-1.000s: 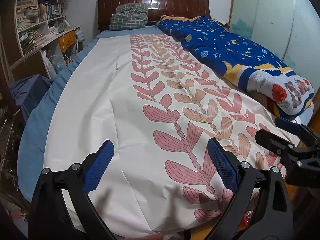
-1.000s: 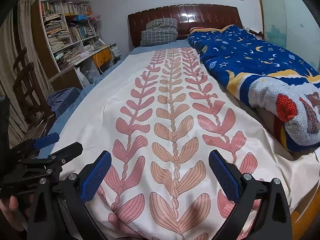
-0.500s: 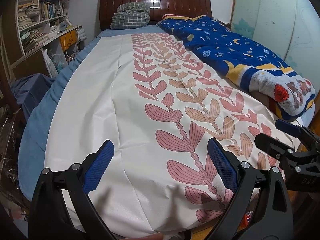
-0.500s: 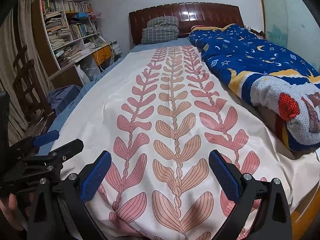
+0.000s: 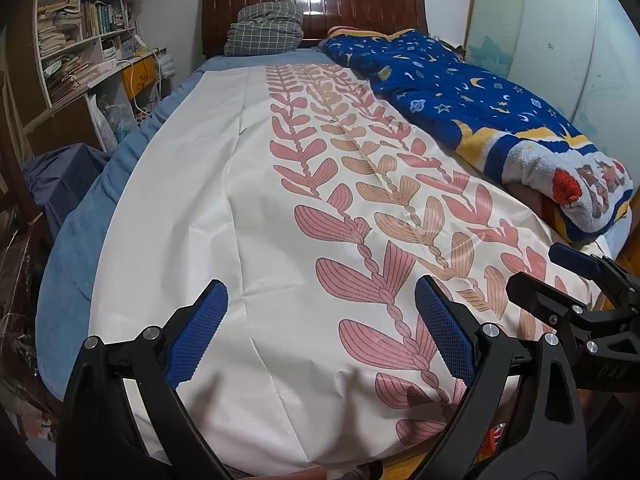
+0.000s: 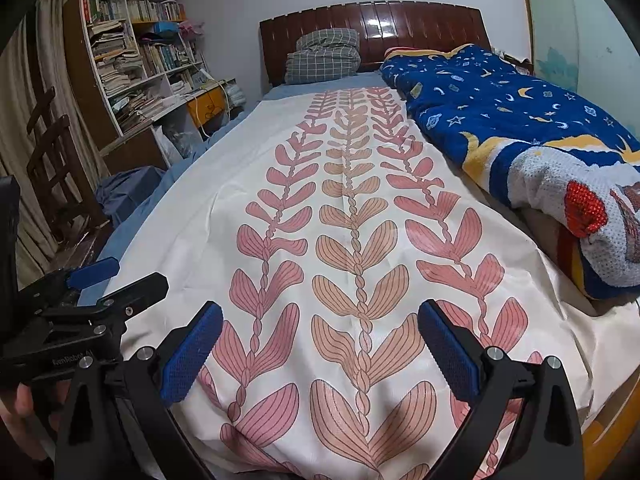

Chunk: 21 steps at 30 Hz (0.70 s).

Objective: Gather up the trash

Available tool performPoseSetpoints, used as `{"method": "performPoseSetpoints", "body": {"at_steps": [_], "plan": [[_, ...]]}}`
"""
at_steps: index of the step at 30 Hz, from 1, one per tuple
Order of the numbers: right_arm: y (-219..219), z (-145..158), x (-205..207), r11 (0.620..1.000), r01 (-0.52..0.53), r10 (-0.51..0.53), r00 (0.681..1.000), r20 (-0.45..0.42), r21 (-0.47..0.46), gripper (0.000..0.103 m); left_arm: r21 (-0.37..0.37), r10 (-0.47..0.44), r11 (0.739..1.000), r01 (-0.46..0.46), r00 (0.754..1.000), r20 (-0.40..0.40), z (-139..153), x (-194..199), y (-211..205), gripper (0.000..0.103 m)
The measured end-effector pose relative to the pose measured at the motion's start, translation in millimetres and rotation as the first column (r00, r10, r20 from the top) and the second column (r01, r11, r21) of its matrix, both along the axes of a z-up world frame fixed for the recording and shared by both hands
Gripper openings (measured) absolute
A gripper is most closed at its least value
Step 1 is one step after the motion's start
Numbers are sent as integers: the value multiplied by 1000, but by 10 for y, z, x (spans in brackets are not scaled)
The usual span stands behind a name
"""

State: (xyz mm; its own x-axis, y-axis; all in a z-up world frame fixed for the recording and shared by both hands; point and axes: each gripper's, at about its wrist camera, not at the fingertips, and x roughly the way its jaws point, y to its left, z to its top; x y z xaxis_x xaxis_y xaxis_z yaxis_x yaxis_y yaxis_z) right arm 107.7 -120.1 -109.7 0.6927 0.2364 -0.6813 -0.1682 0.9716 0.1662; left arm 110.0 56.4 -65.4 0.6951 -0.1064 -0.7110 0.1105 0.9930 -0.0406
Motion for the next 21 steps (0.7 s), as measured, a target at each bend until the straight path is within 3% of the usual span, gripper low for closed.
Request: {"method": "performPoseSetpoints", "body": {"at_steps": [11,21], "plan": [[13,-33,32,1000,-2,2,1000,-11,1,96,-15,14,1000,-14,1000,25,12,-20,43,94],[24,-60,63,1000,-2,2,1000,-15,3,96,-25,19,1000,-20,1000,-14,-32,45,51,94]]}}
